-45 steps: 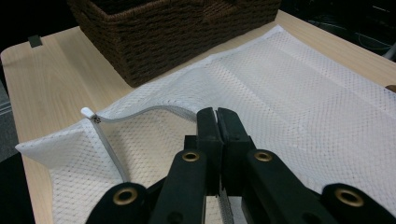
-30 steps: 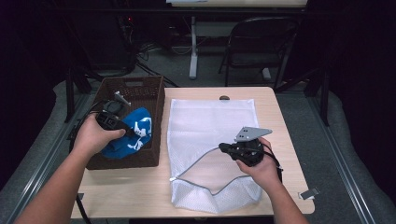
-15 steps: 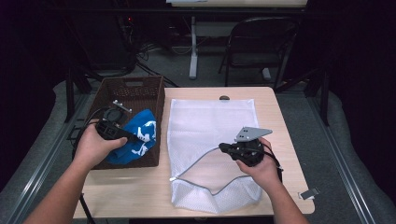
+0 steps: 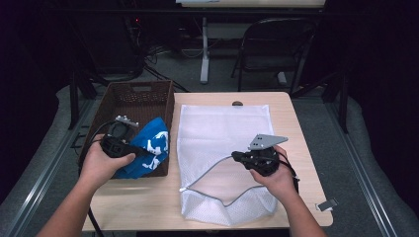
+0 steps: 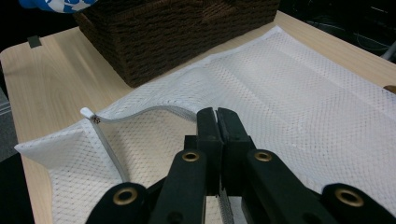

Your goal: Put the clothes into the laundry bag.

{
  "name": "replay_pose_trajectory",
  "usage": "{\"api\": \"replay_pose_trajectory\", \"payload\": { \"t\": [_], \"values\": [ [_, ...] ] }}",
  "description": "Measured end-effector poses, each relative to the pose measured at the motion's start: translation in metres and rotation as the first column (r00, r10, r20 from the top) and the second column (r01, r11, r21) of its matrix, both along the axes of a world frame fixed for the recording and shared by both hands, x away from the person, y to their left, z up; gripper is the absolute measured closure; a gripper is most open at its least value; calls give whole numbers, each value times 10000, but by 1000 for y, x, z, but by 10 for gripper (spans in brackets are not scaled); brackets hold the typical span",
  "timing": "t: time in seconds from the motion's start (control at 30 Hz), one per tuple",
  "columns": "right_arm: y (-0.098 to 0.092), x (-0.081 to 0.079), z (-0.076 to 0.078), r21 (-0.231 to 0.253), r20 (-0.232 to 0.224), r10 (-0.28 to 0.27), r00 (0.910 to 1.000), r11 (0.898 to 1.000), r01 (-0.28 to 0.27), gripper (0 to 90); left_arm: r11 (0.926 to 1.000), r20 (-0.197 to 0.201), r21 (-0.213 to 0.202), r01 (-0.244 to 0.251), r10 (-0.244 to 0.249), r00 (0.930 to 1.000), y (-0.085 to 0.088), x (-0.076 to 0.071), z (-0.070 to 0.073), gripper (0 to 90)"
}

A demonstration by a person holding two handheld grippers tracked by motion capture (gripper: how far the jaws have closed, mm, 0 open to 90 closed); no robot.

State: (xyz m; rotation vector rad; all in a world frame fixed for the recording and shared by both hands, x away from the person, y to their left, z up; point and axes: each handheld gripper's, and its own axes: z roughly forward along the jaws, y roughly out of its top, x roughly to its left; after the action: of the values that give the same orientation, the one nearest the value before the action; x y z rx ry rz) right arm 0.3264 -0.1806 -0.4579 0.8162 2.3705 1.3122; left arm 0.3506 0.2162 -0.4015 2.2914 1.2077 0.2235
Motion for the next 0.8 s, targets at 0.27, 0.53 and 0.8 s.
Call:
{"api": "replay_pose_trajectory", "payload": {
  "t": [0.27, 0.53, 0.8],
  "values": [
    [0, 0, 0, 5, -39, 2, 10000, 10000, -2, 888, 9995, 140, -296, 94, -90, 9999, -1, -6, -3, 694],
    [0, 0, -1, 10, -53, -1, 10000, 10000, 1, 888, 9993, 197, -347, 140, -133, 9997, 0, -12, -7, 694],
    [0, 0, -1, 9, -46, -10, 10000, 10000, 10, 888, 9983, 264, -566, 131, -116, 9996, 2, -22, -14, 694]
  ]
}}
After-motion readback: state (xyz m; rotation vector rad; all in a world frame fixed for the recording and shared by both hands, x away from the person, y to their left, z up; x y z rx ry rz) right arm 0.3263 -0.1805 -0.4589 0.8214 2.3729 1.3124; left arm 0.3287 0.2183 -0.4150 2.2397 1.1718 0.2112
